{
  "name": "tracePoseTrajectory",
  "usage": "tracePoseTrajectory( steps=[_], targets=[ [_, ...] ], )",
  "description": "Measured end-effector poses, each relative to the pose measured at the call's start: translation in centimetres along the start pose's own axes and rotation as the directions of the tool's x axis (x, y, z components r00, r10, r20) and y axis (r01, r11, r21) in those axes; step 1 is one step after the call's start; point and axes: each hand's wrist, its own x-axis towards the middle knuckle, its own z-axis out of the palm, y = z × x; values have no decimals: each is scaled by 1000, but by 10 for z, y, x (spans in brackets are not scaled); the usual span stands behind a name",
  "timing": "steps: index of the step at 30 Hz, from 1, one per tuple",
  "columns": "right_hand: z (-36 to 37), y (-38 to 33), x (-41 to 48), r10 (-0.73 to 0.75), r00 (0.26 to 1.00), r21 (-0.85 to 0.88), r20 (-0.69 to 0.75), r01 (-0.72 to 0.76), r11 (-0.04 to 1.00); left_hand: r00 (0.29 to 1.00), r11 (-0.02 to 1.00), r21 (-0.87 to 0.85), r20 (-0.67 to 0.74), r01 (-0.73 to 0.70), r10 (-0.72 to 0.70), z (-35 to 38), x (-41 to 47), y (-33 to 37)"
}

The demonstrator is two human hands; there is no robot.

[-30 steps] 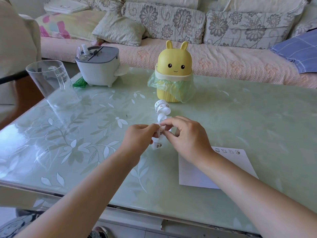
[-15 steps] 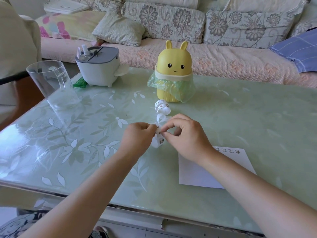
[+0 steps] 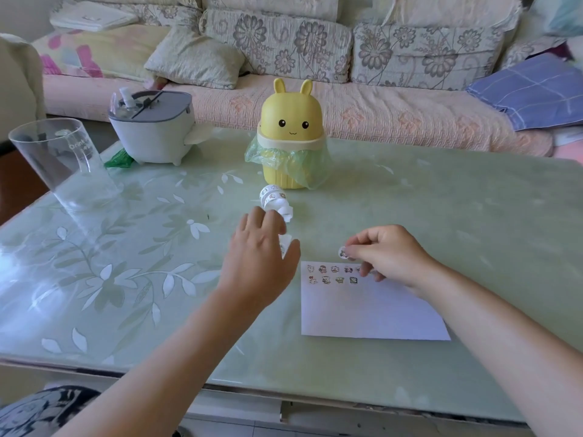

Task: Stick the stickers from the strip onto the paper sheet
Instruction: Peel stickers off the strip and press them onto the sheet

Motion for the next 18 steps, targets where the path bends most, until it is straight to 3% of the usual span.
tracePoseTrajectory(
  steps=[3,6,11,18],
  targets=[
    [-12,17,-5,62,998,-86,32,-59,995,972,975,-84,90,-207,215,13,-2,15],
    [-20,28,-8,99,994,-162,38,-91,983,909,941,-181,262,-285,325,29,-9,22],
    [-23,36,-7,85,996,-186,11,-81,979,835,926,-190,401,-328,378,44,-17,26],
    [-20,37,-4,68,997,-252,21,-61,966,812,925,-142,446,-351,377,48,-18,28]
  ],
)
